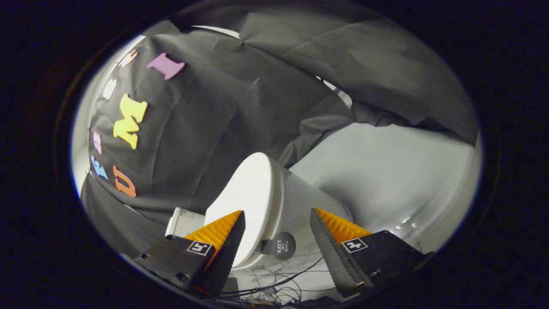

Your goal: Open the toilet lid.

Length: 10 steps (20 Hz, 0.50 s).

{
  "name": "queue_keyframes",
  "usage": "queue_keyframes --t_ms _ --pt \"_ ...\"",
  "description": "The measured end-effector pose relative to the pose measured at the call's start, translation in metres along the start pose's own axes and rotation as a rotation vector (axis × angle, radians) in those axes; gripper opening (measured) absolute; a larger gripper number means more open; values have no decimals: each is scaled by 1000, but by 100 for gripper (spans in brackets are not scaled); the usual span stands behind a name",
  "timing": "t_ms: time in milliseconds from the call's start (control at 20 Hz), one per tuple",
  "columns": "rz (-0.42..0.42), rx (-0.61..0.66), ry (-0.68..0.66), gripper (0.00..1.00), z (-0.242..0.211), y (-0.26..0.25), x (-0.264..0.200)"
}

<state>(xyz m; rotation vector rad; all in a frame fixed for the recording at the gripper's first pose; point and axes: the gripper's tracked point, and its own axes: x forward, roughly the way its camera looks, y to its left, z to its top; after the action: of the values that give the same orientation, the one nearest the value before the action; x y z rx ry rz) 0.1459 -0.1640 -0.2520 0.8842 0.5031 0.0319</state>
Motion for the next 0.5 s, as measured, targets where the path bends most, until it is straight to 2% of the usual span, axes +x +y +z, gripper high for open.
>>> queue_keyframes --t_ms 500 --pt "60 17 48 93 -18 4 -4"
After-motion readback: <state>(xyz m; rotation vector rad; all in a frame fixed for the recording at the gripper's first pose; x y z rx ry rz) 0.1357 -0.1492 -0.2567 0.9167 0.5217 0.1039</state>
